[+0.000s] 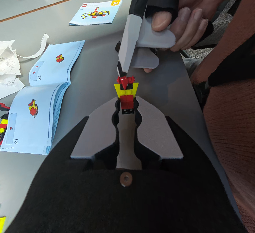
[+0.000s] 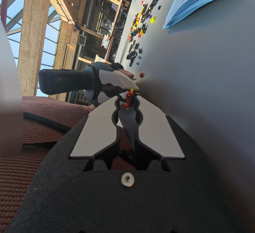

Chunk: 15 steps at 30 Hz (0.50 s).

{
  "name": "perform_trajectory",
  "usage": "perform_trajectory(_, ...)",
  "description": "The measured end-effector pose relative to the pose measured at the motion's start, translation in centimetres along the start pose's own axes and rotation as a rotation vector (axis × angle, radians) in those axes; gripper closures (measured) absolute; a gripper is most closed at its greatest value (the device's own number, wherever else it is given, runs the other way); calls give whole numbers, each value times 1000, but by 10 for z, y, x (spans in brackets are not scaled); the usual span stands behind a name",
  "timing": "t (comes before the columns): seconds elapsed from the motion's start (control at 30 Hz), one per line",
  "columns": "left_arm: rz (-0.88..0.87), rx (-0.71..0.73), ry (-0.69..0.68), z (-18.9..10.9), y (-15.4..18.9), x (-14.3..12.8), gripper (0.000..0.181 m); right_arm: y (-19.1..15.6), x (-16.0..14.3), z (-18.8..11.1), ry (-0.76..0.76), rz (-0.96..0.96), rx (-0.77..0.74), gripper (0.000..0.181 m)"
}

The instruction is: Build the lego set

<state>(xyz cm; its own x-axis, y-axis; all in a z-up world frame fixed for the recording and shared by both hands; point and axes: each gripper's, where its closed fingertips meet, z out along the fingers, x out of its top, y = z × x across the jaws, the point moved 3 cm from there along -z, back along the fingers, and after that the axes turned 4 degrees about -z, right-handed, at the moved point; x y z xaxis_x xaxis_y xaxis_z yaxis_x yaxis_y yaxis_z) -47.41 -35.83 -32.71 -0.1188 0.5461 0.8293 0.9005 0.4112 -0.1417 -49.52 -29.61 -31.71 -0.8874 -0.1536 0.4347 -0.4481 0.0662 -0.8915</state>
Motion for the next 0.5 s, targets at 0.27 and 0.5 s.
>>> perform_trajectory(0.27, -62, 15, -55, 5, 2, 2, 162, 8, -4, 6, -19, -53, -104, 169)
perform_trajectory(0.5, -71, 32, -62, 5, 3, 5, 162, 7, -3, 5, -3, -30, -90, 168)
